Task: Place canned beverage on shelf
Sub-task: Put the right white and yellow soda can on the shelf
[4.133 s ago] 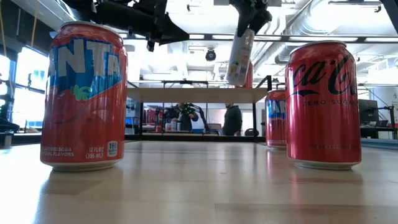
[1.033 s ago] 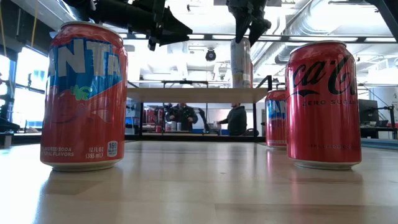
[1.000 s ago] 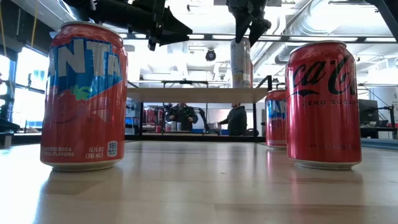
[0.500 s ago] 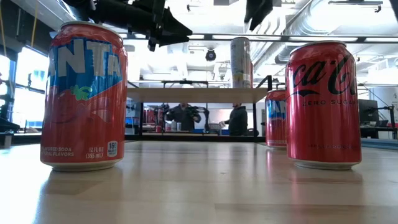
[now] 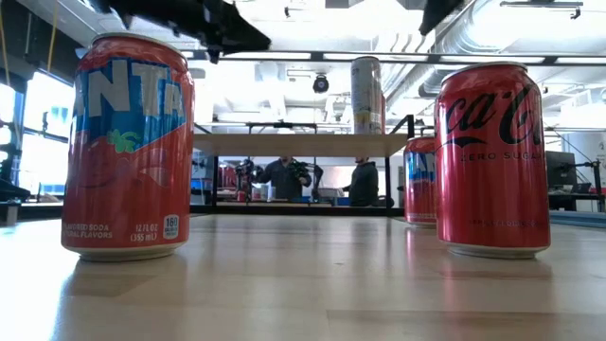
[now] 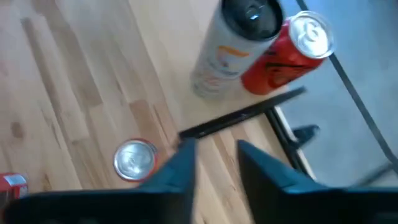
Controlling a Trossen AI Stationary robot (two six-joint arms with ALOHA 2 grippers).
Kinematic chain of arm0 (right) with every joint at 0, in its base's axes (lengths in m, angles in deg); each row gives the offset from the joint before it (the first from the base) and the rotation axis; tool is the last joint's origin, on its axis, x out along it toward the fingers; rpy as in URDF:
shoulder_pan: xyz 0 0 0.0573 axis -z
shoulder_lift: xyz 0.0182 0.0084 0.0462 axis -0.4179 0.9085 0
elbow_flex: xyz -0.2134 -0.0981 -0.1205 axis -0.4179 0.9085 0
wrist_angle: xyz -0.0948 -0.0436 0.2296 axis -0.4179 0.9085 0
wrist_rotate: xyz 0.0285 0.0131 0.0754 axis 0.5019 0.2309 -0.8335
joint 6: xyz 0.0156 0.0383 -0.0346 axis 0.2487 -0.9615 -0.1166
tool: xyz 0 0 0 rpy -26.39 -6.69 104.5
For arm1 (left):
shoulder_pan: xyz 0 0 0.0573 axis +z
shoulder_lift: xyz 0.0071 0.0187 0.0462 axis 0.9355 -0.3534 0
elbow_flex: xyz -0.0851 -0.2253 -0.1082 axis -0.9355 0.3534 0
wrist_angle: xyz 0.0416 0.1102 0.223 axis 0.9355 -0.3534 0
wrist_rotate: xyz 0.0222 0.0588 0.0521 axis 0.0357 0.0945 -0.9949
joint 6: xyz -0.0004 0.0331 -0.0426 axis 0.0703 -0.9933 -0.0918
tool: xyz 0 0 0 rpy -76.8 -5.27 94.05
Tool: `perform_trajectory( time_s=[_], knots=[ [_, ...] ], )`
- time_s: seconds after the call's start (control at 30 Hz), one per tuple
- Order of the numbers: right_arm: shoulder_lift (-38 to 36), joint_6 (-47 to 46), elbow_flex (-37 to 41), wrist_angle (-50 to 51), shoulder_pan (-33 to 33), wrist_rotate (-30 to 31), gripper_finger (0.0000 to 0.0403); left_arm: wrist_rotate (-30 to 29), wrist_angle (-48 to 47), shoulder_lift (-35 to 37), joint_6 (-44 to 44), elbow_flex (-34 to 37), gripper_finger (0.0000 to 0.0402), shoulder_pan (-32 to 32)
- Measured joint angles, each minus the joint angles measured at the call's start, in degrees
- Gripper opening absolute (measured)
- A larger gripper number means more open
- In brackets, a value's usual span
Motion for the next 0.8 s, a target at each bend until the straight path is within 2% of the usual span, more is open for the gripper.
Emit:
perform_trajectory(
  time_s=[0.03,0.1,0.23,0.37,0.47,0.63,0.8],
  knots=[
    [-2.84,0.0,4.68,-3.65,-0.45,-0.98,0.0045,0.14,-2.21,1.18,-0.23,0.0,0.0023,-0.08],
    [-8.02,-0.05,14.12,-11.22,-1.66,-3.09,0.0013,0.62,-6.76,2.91,-0.62,0.0,0.0006,-0.34],
    [-14.68,-1.42,30.1,-25.39,-5.19,-3.85,0.0028,0.37,-16.39,3.82,-1.24,0.0,0.0005,-1.9],
    [-15.86,-2.05,41.16,-36.67,-8.38,-2.37,0.0017,-3.37,-20.23,0.87,-1.24,0.0,0.0001,-4.71],
    [-15.08,-1.83,45.98,-42.86,-9.69,-0.53,0.0003,-6.97,-18.98,-2.86,-1.29,0.0,0.0001,-6.49],
    [-14.18,-2.81,49.46,-46.54,-9.24,5.95,0.0005,-12.85,-15.92,-9.36,-4.56,0.04,0.0,-7.66],
    [-14.2,-2.51,49.65,-47.03,-6.61,8.04,0.0001,-13.93,-10.27,-13.89,-5.73,0.04,0.0,-6.14]
  ],
)
